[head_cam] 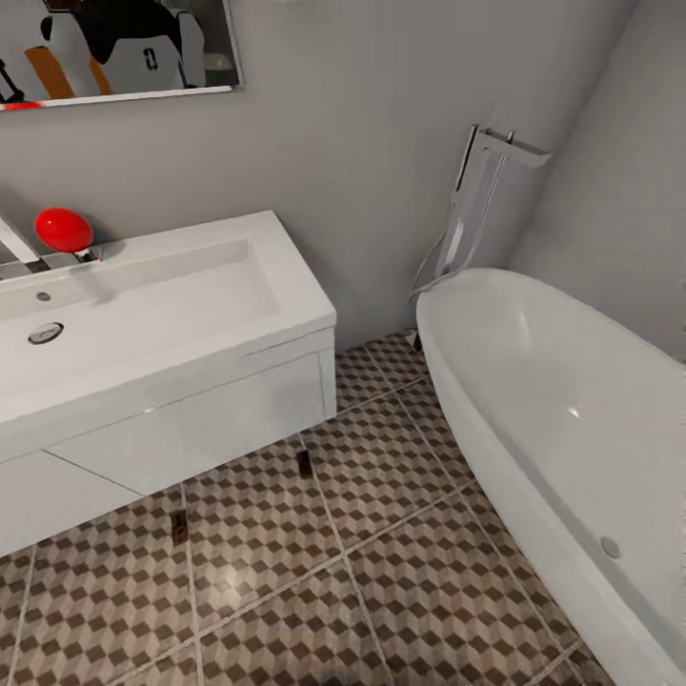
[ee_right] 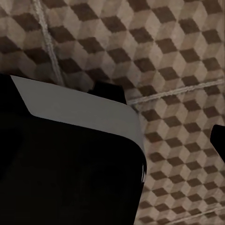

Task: Take the four mousetraps from the cabinet in the bathroom and place them on the bathroom floor. Make sure all four end up on the same floor surface, and ensure that at least two of them are either under or directly next to the same bathroom sink.

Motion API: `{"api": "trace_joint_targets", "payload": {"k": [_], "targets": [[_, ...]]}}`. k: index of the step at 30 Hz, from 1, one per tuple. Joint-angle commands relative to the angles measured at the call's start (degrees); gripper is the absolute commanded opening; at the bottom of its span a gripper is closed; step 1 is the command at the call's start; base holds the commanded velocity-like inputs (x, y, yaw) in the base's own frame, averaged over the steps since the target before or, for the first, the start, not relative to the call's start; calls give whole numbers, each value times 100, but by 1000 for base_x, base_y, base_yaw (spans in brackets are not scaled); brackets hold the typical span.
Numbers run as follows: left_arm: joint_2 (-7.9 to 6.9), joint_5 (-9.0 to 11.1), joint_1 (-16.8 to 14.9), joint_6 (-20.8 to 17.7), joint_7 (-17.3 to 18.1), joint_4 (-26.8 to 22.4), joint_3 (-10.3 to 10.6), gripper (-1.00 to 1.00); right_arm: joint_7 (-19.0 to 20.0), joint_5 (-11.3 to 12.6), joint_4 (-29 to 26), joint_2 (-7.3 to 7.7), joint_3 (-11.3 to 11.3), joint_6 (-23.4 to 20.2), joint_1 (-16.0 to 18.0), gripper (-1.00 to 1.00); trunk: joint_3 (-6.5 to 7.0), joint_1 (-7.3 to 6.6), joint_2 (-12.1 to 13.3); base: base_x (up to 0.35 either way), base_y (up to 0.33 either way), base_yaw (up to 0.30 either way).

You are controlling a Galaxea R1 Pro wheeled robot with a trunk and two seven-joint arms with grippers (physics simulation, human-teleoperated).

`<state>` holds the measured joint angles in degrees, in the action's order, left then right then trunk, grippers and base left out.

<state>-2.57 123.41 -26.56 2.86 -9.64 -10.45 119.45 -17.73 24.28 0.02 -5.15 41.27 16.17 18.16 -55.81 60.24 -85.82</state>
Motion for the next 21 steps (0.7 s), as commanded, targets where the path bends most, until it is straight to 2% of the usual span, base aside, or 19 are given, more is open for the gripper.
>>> {"api": "trace_joint_targets", "payload": {"k": [1,21], "targets": [[-6,34,-7,30,-38,-28,42,100,-12,51,8,-3,48,18,3,100,3,0,-2,0,0,-232],[-8,34,-7,31,-36,-29,43,100,-11,51,7,-1,48,18,3,100,126,0,-2,0,0,-232]]}}
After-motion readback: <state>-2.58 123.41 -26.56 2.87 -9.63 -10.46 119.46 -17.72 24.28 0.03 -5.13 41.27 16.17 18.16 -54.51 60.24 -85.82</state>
